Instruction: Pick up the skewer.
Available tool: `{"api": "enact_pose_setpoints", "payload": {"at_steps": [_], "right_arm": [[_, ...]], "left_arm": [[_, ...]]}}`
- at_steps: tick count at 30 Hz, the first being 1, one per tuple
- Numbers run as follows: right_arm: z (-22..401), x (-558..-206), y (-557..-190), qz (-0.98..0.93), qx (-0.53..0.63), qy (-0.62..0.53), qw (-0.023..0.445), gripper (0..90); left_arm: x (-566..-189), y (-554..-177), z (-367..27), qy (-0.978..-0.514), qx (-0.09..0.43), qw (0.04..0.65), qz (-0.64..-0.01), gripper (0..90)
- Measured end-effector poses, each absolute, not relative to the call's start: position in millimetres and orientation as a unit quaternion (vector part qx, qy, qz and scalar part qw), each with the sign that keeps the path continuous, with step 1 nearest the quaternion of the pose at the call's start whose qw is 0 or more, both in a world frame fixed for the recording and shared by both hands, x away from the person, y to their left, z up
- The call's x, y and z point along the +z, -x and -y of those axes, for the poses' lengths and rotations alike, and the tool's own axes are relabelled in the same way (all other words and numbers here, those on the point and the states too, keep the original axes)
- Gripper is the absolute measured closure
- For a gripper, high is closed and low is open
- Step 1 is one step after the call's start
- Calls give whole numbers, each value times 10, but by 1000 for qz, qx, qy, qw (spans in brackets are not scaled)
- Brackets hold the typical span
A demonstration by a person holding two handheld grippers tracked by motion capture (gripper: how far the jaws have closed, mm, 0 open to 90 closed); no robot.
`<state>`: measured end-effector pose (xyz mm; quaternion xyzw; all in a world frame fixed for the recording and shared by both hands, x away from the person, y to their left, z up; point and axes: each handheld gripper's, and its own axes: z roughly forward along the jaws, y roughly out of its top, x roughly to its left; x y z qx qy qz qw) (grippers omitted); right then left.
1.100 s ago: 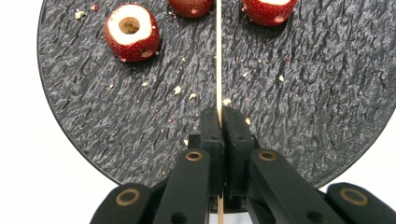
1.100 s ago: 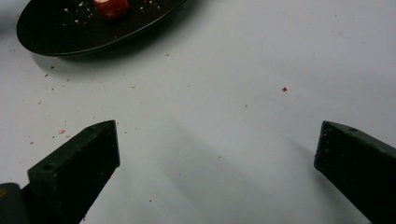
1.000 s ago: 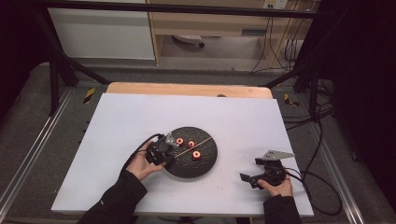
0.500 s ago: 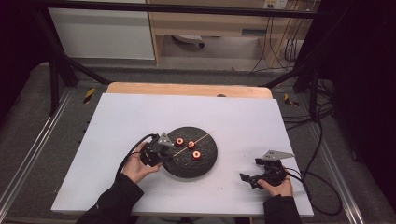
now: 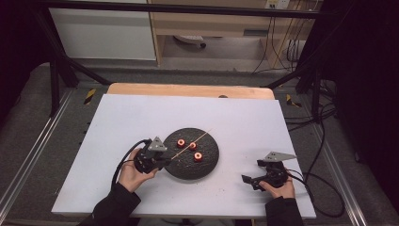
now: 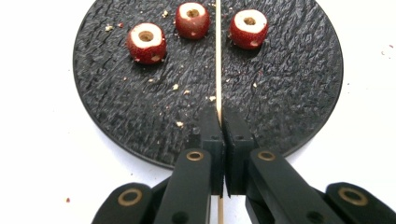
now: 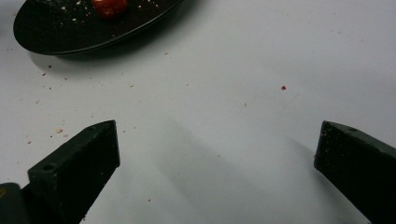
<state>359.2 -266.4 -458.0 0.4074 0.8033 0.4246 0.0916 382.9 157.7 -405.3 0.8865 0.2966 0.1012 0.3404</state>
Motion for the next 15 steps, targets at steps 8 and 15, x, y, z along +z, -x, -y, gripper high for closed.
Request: {"api": "enact_pose_setpoints", "payload": {"at_steps": [8, 15], "right_arm": [[2661, -4577, -3595, -798, 429, -412, 92, 7], [2643, -4551, -3597, -799, 429, -411, 93, 6]], "left_arm": [[-4080, -3721, -1717, -867, 109, 370, -316, 883], [-4132, -3618, -1848, -853, 116, 390, -327, 883]]}}
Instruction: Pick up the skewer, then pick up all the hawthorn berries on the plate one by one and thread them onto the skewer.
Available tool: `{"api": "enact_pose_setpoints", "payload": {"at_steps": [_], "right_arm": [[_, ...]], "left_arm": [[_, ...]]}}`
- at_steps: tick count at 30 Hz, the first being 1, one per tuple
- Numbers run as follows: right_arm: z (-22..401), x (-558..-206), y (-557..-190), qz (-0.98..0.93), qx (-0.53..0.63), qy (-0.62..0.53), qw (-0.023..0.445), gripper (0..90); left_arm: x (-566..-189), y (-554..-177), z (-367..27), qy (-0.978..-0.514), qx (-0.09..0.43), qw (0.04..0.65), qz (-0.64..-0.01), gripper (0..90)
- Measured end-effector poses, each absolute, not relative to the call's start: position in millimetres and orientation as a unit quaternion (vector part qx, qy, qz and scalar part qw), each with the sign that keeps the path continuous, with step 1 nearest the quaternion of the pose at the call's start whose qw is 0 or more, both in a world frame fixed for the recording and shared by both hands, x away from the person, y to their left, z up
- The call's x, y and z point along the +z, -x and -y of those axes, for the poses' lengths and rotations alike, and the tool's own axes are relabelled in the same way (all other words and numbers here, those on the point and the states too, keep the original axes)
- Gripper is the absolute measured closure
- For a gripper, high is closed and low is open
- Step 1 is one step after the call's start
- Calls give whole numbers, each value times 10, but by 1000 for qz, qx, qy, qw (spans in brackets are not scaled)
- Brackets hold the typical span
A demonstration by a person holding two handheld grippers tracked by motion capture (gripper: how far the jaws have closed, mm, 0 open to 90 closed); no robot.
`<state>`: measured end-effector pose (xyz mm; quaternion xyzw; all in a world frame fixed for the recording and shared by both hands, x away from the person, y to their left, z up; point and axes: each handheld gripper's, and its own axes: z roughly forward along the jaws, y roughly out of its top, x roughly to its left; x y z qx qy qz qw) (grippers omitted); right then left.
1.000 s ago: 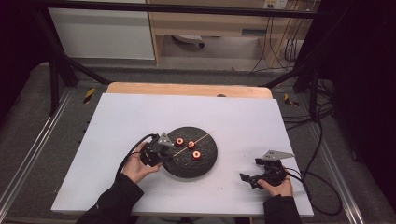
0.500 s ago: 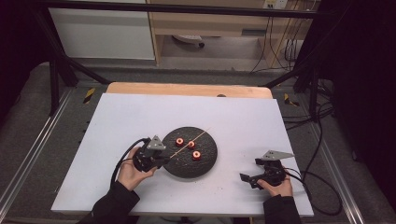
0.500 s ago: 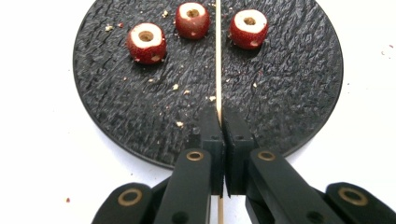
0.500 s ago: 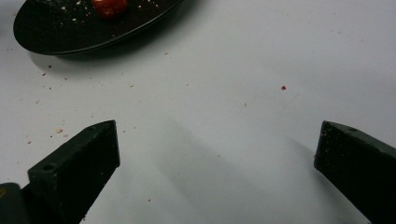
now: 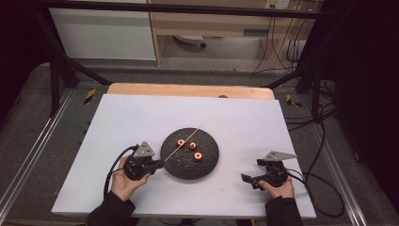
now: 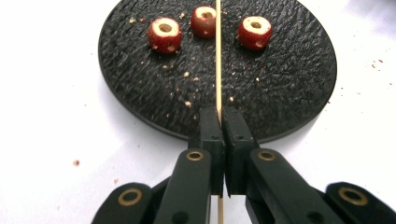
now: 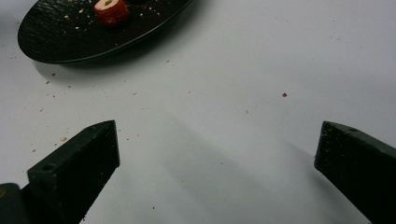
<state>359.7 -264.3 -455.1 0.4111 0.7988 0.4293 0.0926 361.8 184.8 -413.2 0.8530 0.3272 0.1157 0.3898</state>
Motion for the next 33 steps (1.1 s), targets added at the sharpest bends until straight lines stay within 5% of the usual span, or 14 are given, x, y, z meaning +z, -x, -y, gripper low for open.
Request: {"api": "enact_pose_setpoints", "payload": {"at_steps": [33], "right_arm": [[2187, -4382, -3669, -814, 406, -404, 102, 5]], "left_arm": [[-4345, -3325, -2284, -824, 131, 422, -354, 883]]}}
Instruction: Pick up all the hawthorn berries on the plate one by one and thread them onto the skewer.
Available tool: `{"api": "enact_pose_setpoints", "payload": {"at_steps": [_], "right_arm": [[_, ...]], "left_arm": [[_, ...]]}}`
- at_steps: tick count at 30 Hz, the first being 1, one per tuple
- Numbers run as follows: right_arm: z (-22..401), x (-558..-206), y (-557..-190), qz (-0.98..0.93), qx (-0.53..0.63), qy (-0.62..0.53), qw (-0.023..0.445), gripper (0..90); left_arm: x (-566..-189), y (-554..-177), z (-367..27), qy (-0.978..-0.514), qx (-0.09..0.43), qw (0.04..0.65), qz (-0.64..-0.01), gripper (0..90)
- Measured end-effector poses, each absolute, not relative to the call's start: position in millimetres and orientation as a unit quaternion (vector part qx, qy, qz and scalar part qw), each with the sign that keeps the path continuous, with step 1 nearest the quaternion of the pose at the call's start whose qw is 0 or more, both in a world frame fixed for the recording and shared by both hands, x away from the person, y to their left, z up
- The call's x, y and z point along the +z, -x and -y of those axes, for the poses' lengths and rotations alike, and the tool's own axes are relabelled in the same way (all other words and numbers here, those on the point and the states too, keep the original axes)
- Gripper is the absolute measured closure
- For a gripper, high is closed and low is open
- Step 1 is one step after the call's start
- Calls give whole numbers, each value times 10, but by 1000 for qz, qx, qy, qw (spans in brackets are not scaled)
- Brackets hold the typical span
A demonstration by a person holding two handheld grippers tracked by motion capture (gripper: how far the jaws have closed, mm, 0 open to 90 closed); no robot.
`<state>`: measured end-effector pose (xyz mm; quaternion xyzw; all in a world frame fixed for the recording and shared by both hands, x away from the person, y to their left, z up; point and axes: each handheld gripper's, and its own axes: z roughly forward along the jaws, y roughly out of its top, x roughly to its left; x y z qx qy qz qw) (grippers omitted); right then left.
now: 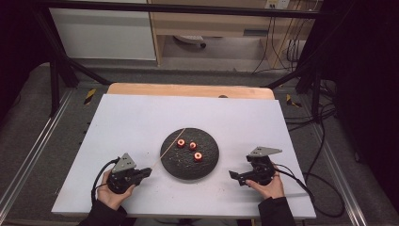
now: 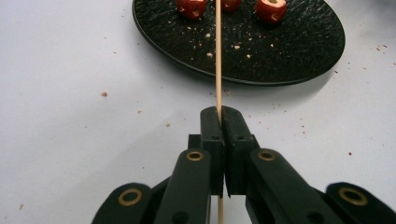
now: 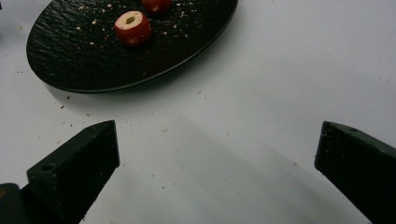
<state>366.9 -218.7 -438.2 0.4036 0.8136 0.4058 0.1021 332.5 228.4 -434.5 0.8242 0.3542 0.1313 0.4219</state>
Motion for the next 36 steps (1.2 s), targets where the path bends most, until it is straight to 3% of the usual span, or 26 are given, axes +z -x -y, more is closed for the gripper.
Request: {"api": "enact_pose_setpoints", "payload": {"at_steps": [18, 36], "right_arm": [[1571, -4024, -3897, -835, 390, -377, 91, 30], [1049, -3958, -4173, -874, 329, -351, 72, 51]], "left_arm": [[-4342, -3305, -2348, -821, 132, 429, -352, 883], [-4350, -3310, -2348, -823, 133, 427, -351, 883]]}}
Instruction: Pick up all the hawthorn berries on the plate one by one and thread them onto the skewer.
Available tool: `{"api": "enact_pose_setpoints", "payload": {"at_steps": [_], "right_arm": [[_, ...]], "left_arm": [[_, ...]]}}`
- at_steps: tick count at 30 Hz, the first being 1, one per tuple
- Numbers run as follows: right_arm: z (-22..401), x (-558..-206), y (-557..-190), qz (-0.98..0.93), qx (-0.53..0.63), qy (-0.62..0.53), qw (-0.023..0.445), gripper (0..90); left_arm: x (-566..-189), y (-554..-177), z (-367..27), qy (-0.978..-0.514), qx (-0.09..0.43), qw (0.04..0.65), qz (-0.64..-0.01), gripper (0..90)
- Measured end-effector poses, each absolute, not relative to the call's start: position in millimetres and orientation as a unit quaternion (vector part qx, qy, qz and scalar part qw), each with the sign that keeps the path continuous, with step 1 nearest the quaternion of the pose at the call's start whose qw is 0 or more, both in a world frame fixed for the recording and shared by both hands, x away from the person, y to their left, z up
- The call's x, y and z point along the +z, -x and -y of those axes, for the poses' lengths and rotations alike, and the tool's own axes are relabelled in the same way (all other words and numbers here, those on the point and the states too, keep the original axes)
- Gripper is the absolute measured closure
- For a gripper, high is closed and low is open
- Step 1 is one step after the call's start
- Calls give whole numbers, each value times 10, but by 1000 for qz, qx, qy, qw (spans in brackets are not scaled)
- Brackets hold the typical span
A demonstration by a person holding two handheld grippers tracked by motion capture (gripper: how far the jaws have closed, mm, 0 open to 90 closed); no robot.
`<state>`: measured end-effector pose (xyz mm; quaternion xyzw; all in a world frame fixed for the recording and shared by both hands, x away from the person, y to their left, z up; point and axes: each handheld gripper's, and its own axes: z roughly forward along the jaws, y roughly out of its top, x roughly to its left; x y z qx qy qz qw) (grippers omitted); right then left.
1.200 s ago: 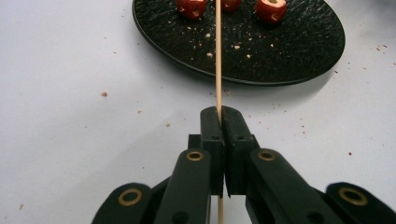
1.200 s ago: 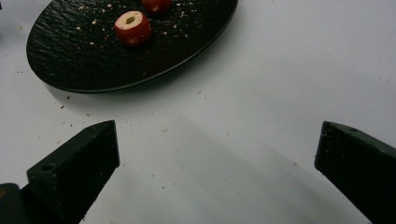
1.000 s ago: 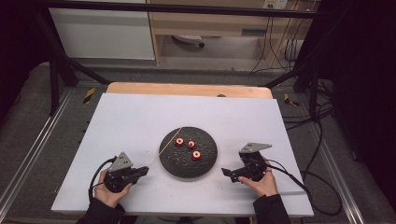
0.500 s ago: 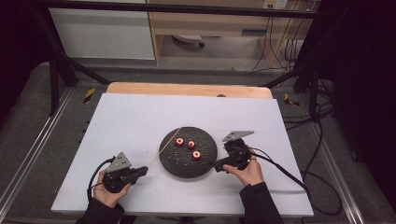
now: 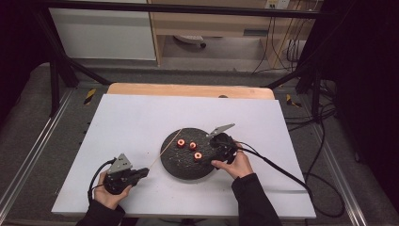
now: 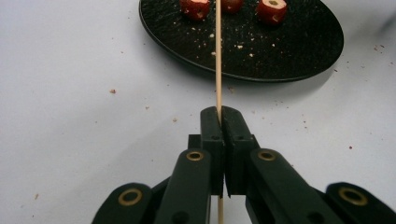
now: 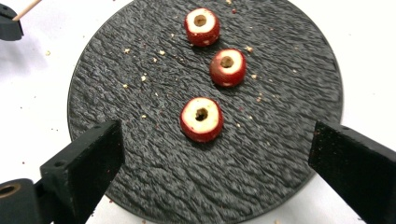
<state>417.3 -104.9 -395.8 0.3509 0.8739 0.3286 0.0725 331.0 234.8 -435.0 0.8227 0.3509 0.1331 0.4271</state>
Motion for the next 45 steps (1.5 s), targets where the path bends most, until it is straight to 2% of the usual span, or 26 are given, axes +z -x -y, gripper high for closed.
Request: {"api": "enact_pose_setpoints", "payload": {"at_steps": [10, 25, 32, 45], "right_arm": [[832, -3987, -4321, -893, 289, -339, 60, 140], [673, -4049, -4456, -909, 252, -330, 34, 399], [680, -4080, -4498, -916, 235, -323, 26, 487], [673, -4121, -4538, -919, 225, -325, 1, 575]], "left_arm": [[-4353, -3313, -2349, -823, 132, 427, -351, 883], [-4350, -3315, -2354, -823, 133, 428, -350, 883], [-4354, -3315, -2348, -823, 133, 427, -350, 883], [-4356, -3318, -2349, -824, 133, 426, -349, 883]]}}
